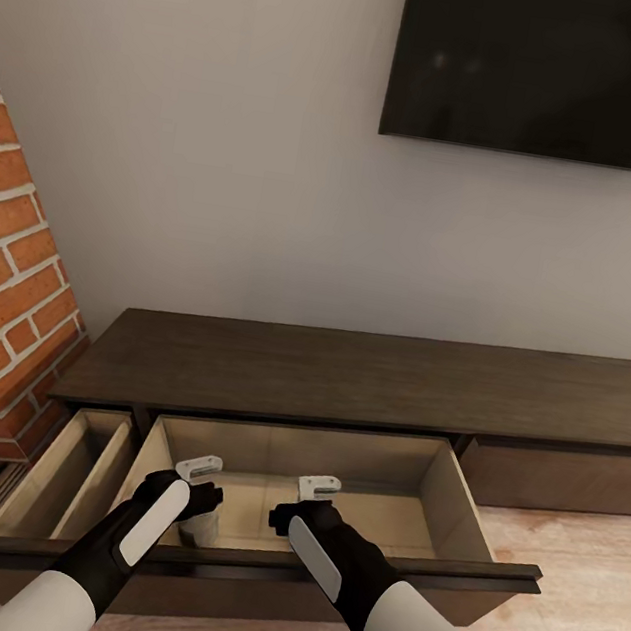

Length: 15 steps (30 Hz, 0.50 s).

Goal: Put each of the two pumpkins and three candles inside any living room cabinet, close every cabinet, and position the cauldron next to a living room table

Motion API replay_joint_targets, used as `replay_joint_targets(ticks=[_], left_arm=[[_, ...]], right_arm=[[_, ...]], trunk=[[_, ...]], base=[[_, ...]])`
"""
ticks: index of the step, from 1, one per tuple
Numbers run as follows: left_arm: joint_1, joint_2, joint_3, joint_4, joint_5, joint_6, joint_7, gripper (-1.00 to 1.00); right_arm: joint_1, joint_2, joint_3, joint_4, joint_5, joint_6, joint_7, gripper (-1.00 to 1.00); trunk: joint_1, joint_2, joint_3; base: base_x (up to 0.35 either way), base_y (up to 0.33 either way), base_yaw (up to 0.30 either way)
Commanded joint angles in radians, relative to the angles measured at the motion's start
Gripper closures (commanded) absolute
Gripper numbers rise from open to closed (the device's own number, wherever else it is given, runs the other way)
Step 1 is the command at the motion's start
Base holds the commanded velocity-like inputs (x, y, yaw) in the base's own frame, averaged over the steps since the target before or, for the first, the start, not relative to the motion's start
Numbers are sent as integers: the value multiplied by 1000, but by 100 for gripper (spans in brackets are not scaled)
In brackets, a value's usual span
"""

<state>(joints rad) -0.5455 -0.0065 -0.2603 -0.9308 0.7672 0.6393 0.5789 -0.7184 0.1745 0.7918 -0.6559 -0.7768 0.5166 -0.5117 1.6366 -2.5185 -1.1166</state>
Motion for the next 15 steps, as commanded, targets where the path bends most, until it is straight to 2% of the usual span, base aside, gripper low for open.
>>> replay_joint_targets(ticks=[1,5,15], left_arm=[[-1,1,-2,-2,10,0,10,-100],[-1,1,-2,-4,12,0,10,-100],[-1,2,0,-3,13,2,9,-100]], right_arm=[[-1,0,3,-1,-7,2,-8,-100],[-1,0,3,-1,-7,2,-8,-100],[-1,0,3,-2,-7,2,-8,-100]], trunk=[[0,0,-1],[0,0,-1],[-5,2,38]], base=[[0,0,0],[0,0,0],[0,0,0]])
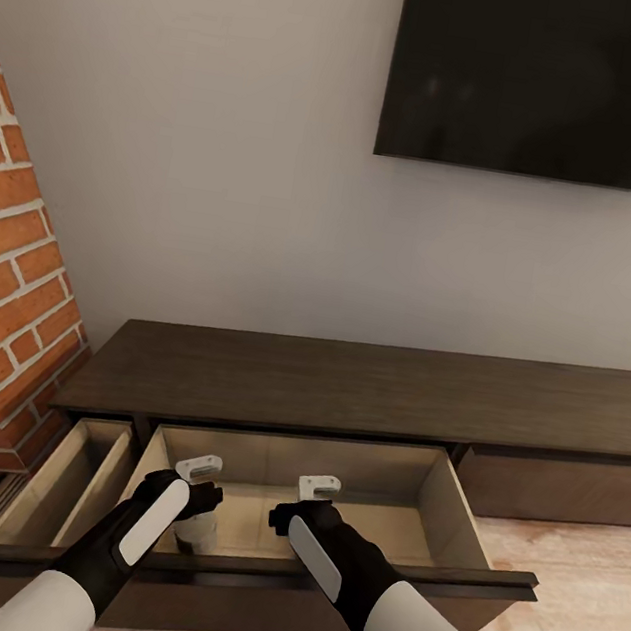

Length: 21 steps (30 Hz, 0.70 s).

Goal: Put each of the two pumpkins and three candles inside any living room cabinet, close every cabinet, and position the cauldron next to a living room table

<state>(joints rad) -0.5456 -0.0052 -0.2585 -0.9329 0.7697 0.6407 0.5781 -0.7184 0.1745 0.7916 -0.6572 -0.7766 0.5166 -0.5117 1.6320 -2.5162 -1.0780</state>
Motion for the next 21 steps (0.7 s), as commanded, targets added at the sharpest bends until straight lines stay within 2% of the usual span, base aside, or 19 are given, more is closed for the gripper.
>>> replay_joint_targets(ticks=[1,14,21], left_arm=[[-1,1,-1,-2,11,1,10,-100],[-1,4,9,-25,24,13,6,-100],[-1,9,26,-31,30,19,6,-100]], right_arm=[[-1,0,3,-1,-7,2,-8,-100],[-1,0,-10,-8,-12,16,-10,-100],[-2,0,-14,-28,-71,29,-10,-100]], trunk=[[-1,0,3],[-6,3,53],[-10,5,80]], base=[[0,0,0],[0,0,0],[0,0,0]])
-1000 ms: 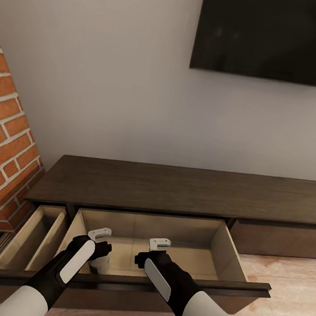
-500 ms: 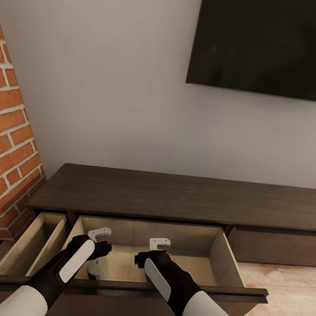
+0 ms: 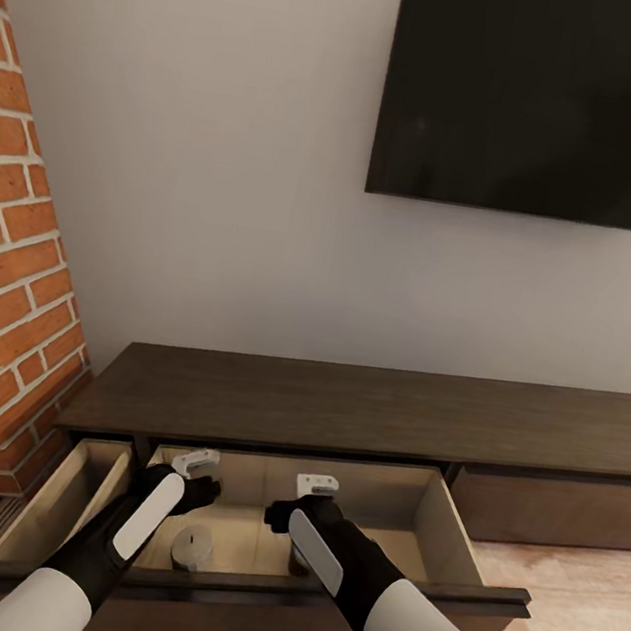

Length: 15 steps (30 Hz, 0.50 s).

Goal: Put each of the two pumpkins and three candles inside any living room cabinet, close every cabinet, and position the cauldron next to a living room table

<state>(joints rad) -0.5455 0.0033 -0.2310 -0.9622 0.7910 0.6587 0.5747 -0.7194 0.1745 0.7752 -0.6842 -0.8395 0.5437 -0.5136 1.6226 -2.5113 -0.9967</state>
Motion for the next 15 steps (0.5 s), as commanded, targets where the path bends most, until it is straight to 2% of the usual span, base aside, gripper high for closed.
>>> replay_joint_targets(ticks=[1,8,15], left_arm=[[-1,1,-1,-6,10,5,9,-100],[-1,4,32,-84,56,95,8,-100],[-1,4,42,-99,65,108,8,-100]], right_arm=[[-1,0,2,-10,-13,6,-8,-100],[-1,0,1,-56,-22,12,-8,-100],[-1,0,1,-60,-23,12,-8,-100]], trunk=[[-1,0,3],[-4,2,30],[-7,3,57]], base=[[0,0,0],[-44,0,0],[-36,0,0]])
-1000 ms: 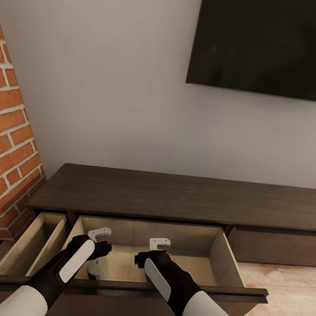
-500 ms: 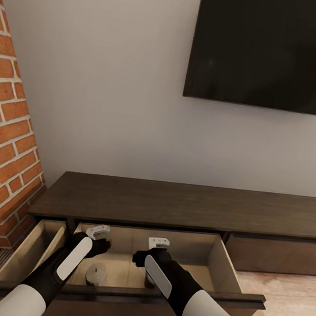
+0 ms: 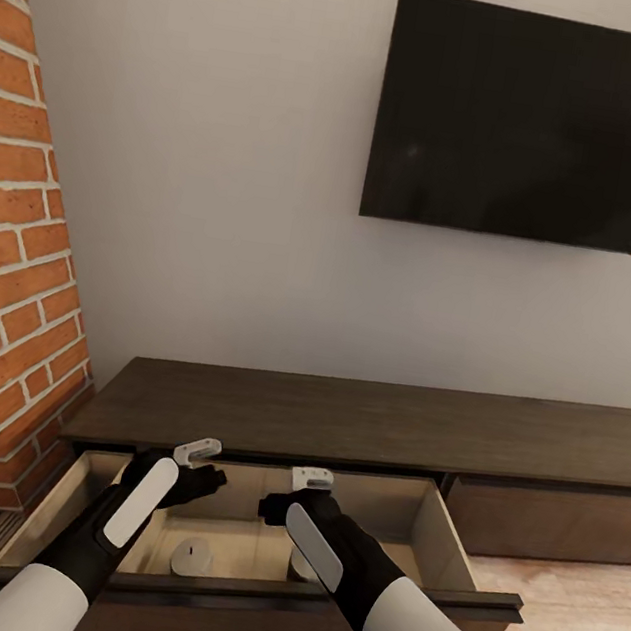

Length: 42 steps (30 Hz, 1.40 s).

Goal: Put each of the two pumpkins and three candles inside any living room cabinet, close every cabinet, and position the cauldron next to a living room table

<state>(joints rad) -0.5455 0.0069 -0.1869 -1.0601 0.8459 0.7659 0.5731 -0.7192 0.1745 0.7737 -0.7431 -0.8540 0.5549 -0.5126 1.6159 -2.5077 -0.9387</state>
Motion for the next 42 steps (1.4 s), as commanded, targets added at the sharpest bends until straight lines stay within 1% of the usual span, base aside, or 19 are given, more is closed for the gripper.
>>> replay_joint_targets(ticks=[1,8,12,26,35,42], left_arm=[[-1,1,-2,-2,10,1,10,-100],[-1,4,0,-4,9,1,10,-100],[-1,7,2,-4,9,1,10,-100],[-1,8,1,-5,9,1,11,-100],[-1,8,1,-5,9,1,11,-100],[-1,8,1,-6,9,1,11,-100]], right_arm=[[-1,0,2,-1,-8,1,-9,-100],[-1,0,2,-2,-8,2,-10,-100],[0,0,2,-2,-8,2,-10,-100],[0,0,2,-2,-8,4,-14,-100],[-1,0,2,-2,-8,4,-12,-100],[0,0,2,-2,-8,4,-12,-100]], trunk=[[-1,0,3],[-4,1,30],[-6,2,45],[-12,6,100],[-16,9,134],[-43,58,156]], base=[[-4,0,0],[-5,0,0],[-171,37,0],[-14,2,0],[-243,82,0],[-308,116,0]])
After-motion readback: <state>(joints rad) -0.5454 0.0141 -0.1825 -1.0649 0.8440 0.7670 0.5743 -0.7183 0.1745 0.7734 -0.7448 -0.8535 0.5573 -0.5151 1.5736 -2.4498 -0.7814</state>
